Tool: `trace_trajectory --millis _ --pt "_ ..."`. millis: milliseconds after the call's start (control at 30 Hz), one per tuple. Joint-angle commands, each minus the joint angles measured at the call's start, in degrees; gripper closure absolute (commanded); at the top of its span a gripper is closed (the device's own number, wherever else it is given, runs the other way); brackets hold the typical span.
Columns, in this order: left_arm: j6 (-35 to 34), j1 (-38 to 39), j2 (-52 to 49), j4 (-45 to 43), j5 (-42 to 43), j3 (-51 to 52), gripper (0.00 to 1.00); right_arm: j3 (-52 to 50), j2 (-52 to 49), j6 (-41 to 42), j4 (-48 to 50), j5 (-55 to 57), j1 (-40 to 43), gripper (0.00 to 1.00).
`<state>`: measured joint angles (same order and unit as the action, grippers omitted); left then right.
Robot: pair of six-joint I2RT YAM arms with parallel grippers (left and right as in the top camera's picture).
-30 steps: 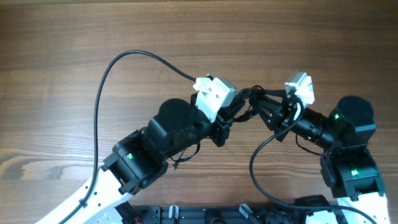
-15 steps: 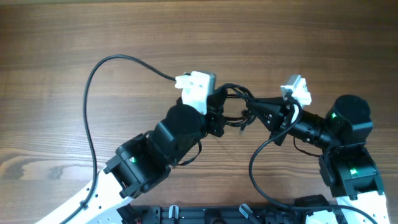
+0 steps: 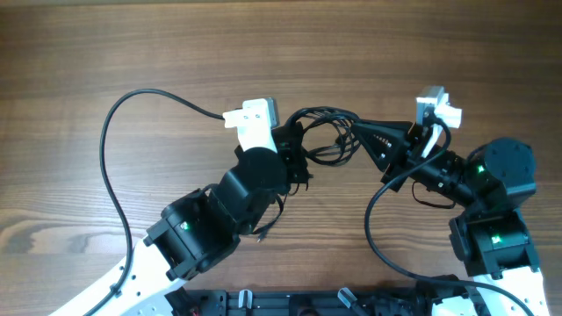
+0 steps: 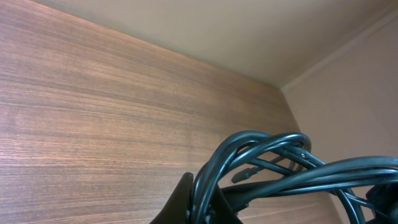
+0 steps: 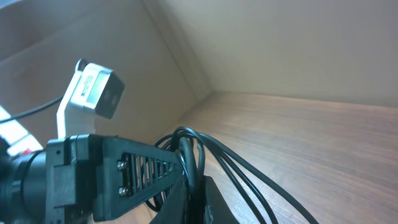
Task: Untangle cables
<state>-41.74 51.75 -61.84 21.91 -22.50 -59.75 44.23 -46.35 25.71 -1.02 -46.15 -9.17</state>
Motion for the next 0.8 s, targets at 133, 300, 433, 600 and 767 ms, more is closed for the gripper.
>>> trace_trajectory --millis 133,300,433,600,767 --pt "-0.52 -2.51 3.04 1.95 -10.58 0.15 0.96 0.55 0.92 9.94 -10.43 26.91 1.01 0.96" --pt "-0.5 -2.54 7.56 1.92 -10.64 0.15 0.96 0.39 0.9 8.79 -20.0 28.57 1.01 0.96" --pt "5.11 -2.51 9.9 1.95 -10.8 0.15 0.96 0.39 0.92 3.43 -23.93 25.0 1.01 0.92" --pt "8.79 -2.51 10.1 2.4 -10.29 0.15 0.96 0.39 0.92 -15.74 -21.7 8.39 1.01 0.4" --pt "12.11 -2.51 9.75 2.56 -5.33 0.15 0.96 0.39 0.92 -25.94 -16.5 -7.04 1.01 0.25"
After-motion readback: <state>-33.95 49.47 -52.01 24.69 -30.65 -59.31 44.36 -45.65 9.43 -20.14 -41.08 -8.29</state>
